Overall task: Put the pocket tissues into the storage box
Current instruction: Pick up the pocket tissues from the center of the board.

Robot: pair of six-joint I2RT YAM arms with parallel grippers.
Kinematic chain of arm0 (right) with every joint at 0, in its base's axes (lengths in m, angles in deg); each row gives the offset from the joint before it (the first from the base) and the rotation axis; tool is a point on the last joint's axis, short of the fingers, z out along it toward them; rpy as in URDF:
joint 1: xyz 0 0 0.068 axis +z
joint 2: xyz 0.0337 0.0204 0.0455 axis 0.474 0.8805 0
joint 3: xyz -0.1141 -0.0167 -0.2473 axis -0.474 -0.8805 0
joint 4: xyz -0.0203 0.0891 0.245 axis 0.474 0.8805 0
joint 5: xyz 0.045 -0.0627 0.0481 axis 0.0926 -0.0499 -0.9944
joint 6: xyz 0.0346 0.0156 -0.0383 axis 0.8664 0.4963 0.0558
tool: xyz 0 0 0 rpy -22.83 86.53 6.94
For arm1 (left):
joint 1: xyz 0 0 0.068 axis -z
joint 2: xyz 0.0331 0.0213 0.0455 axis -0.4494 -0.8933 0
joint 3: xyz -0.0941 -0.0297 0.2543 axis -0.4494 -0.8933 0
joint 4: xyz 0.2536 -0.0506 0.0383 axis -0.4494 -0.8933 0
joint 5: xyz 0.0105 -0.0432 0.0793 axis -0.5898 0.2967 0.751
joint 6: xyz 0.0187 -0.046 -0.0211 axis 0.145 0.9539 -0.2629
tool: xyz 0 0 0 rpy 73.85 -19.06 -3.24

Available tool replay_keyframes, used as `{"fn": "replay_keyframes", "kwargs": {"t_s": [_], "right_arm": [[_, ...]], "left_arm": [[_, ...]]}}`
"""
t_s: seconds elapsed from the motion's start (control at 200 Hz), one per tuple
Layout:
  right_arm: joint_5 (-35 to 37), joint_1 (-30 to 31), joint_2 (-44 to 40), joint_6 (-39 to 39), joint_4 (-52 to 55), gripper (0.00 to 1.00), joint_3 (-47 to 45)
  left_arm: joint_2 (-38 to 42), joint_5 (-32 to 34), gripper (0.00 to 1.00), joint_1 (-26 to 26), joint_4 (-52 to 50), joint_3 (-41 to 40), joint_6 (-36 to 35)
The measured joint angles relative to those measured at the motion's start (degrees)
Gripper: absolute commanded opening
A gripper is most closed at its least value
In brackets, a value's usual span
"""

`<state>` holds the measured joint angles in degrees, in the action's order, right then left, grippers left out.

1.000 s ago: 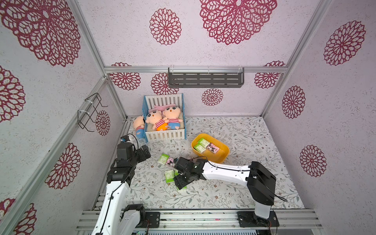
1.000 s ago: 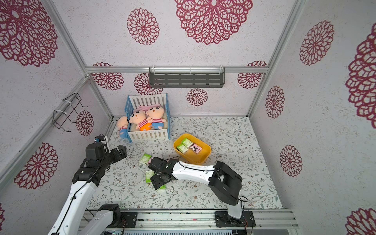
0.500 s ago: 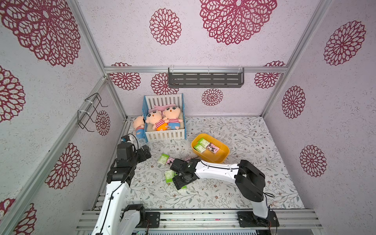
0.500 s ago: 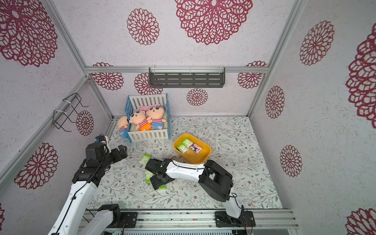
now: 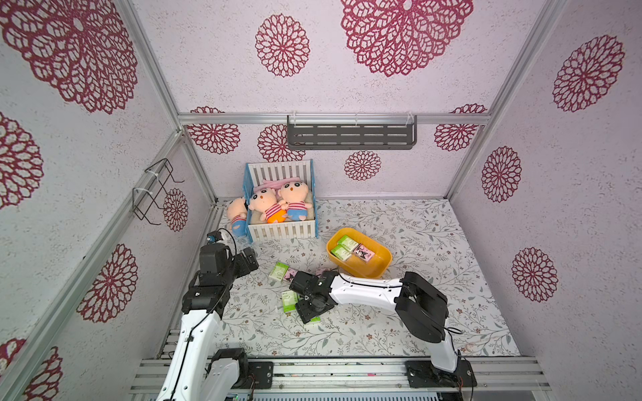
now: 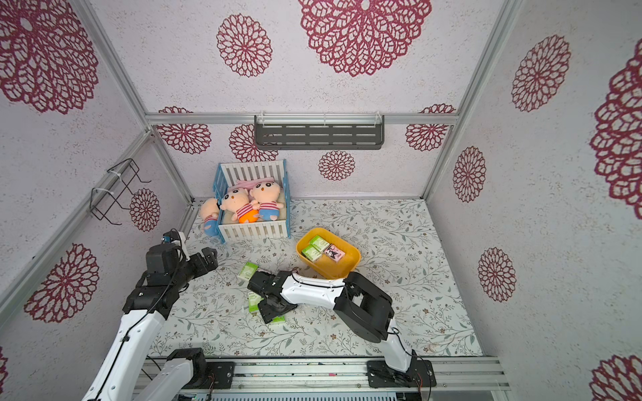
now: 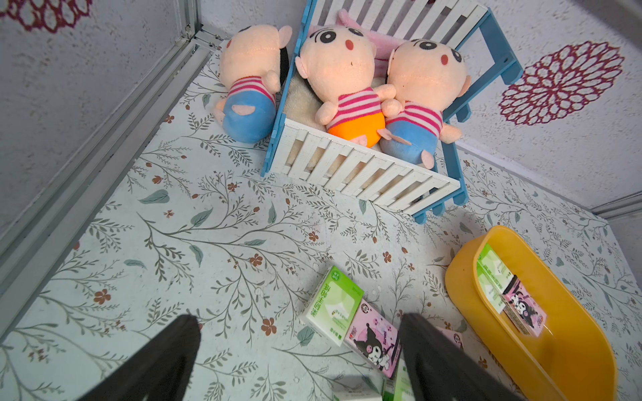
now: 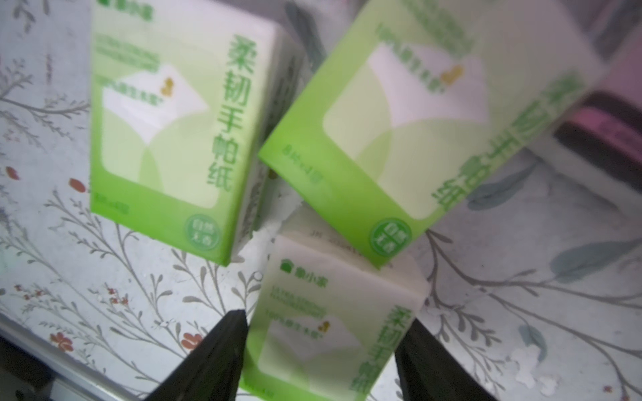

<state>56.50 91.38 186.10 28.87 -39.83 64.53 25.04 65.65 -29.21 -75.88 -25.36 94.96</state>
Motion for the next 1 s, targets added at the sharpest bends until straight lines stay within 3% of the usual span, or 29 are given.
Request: {"fn": "replay_keyframes", "kwargs": {"t_s": [0.14, 0.285, 0.405, 0.641, 0.806, 1.001], "right_arm": [[0.04, -0.72, 0.00, 0.02, 0.17, 0.69, -0.94], [0.11, -0.92, 0.00, -0.20, 0.17, 0.52, -0.98], [0.13, -1.09, -0.68, 0.11, -0.13, 0.45, -1.33], [1.64, -3.91, -7.04, -2.71, -0.33, 0.46, -5.29], [3.19, -9.77, -16.85, -6.99, -2.05, 0.46, -6.03], [7.78, -22.99, -23.41, -13.57, -2.95, 0.47, -4.79]], "left_arm": [[0.00, 0.07, 0.97, 0.00, 0.02, 0.00, 0.00], [0.00, 0.11, 0.97, 0.02, 0.00, 0.00, 0.00], [-0.02, 0.13, 0.97, 0.17, 0.00, 0.00, 0.00], [-0.15, 0.13, 0.97, 0.28, 0.00, 0.00, 0.00], [-0.55, 0.11, 0.97, 0.33, -0.02, 0.00, 0.02], [-0.55, 0.11, 0.97, 0.39, -0.02, 0.00, 0.24]]}}
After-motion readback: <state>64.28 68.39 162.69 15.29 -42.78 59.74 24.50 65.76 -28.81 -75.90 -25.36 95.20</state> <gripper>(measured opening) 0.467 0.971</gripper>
